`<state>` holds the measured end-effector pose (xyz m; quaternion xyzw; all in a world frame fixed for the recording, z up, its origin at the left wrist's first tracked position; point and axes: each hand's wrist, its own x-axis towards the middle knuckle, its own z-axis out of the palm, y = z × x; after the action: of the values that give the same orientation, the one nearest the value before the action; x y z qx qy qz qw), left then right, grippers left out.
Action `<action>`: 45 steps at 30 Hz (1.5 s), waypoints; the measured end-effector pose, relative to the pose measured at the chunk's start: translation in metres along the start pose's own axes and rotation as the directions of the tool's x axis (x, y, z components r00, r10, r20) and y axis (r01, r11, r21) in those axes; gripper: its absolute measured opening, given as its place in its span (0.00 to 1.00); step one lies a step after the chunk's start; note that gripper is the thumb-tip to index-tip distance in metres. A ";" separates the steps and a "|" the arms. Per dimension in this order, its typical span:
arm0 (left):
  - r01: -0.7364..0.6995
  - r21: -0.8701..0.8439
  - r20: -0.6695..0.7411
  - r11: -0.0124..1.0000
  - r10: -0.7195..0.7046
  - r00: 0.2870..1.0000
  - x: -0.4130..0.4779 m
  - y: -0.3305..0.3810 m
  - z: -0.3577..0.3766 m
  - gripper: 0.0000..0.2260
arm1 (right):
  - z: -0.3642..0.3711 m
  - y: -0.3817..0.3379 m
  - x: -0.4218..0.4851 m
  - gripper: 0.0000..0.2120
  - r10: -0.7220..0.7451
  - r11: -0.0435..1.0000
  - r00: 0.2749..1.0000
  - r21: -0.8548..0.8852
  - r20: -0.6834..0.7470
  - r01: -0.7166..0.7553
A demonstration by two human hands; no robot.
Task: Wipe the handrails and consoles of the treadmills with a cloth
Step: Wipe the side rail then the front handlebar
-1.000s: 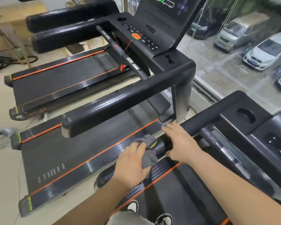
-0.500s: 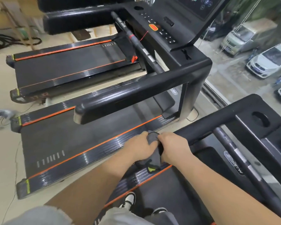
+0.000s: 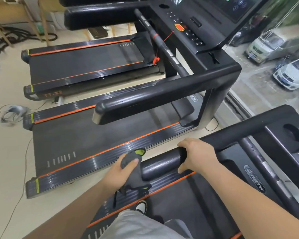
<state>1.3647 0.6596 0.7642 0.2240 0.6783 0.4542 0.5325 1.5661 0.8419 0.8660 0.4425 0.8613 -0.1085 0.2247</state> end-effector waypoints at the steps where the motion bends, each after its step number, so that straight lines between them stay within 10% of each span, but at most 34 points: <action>1: 0.072 -0.079 0.025 0.994 -0.070 0.997 0.009 0.005 0.003 0.11 | -0.001 -0.001 0.000 0.44 0.002 1.000 1.000 -0.010 0.003 -0.002; 5: 0.279 -0.298 0.028 0.913 -0.284 0.958 0.032 0.010 0.011 0.14 | -0.001 -0.003 0.001 0.44 0.006 1.000 1.000 -0.019 0.007 -0.005; 8: 0.168 -0.289 -0.171 0.943 -0.223 0.960 0.019 -0.010 0.016 0.13 | 0.001 -0.003 -0.001 0.45 0.004 1.000 1.000 0.001 -0.010 -0.004; 11: -0.157 0.061 -0.415 0.986 0.168 0.894 -0.022 -0.038 0.028 0.13 | 0.002 -0.002 -0.002 0.46 0.002 1.000 0.999 0.025 -0.032 -0.001; 15: -0.193 0.432 -0.300 0.881 0.342 0.891 -0.042 -0.048 0.032 0.29 | 0.003 -0.003 -0.003 0.46 0.014 0.999 1.000 0.040 -0.012 -0.014; 22: 0.191 -0.190 0.041 0.963 -0.187 0.982 0.016 0.008 0.004 0.32 | 0.002 -0.003 -0.005 0.47 -0.002 1.000 1.000 0.026 -0.031 0.003; 26: -0.043 0.099 -0.257 0.994 0.068 0.964 -0.009 -0.012 0.016 0.19 | 0.003 -0.003 -0.004 0.47 0.011 0.999 0.999 0.048 -0.039 -0.009; 30: -0.317 0.749 -0.127 0.582 0.596 0.793 -0.046 -0.053 0.024 0.30 | 0.007 0.001 -0.003 0.46 0.007 0.998 0.999 0.062 -0.045 -0.004; 36: -0.407 0.910 0.301 0.076 0.551 0.778 -0.023 0.009 0.047 0.43 | 0.009 0.007 0.000 0.43 0.004 0.996 0.998 0.086 -0.056 0.001; 42: -0.333 0.889 0.241 0.314 0.298 0.924 0.026 0.071 0.109 0.41 | 0.026 0.010 -0.001 0.22 -0.006 0.989 0.980 0.144 -0.197 0.035; 45: -0.393 0.885 0.303 0.252 0.329 0.894 0.012 0.061 0.097 0.44 | 0.032 0.014 0.000 0.21 -0.017 0.983 0.975 0.176 -0.220 0.057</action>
<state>1.4394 0.7352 0.8076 0.6468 0.7280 0.0893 0.2093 1.5865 0.8377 0.8379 0.4541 0.8755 -0.1413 0.0859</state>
